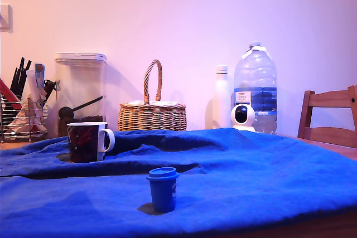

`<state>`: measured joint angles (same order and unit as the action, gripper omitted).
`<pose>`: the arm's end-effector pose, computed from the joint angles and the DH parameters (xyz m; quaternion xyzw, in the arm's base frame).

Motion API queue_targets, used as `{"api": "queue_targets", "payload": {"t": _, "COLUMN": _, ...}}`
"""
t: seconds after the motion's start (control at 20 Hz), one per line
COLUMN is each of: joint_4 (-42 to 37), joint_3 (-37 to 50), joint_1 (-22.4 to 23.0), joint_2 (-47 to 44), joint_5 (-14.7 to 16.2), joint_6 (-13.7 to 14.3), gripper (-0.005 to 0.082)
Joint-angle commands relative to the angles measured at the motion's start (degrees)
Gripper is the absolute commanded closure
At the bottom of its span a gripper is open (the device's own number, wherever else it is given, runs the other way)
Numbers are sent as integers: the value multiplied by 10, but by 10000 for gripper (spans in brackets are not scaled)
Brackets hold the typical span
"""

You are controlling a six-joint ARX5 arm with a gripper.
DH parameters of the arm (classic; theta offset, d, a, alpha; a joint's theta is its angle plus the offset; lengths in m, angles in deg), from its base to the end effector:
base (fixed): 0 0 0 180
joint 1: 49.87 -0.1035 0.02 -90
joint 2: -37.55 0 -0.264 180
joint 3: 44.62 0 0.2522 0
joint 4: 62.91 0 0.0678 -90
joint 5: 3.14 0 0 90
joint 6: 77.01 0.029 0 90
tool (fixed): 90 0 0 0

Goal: Pick up the coffee capsules on the table and drop them inside the coffee cup

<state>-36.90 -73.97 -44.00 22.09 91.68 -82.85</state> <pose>0.1041 -0.0132 0.2141 -0.0495 0.1101 -0.0871 0.9889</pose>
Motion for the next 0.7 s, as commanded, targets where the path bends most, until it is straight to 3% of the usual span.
{"api": "queue_targets", "payload": {"t": 0.0, "joint_4": 57, "joint_3": 14, "joint_1": 0, "joint_2": 21, "joint_5": 12, "joint_6": -17, "gripper": 788}}
{"api": "queue_targets", "payload": {"t": 0.35, "joint_4": 56, "joint_3": 14, "joint_1": 0, "joint_2": 21, "joint_5": 19, "joint_6": -20, "gripper": 788}}
{"api": "queue_targets", "payload": {"t": 0.65, "joint_4": 24, "joint_3": 14, "joint_1": 0, "joint_2": 21, "joint_5": 35, "joint_6": -64, "gripper": 789}}
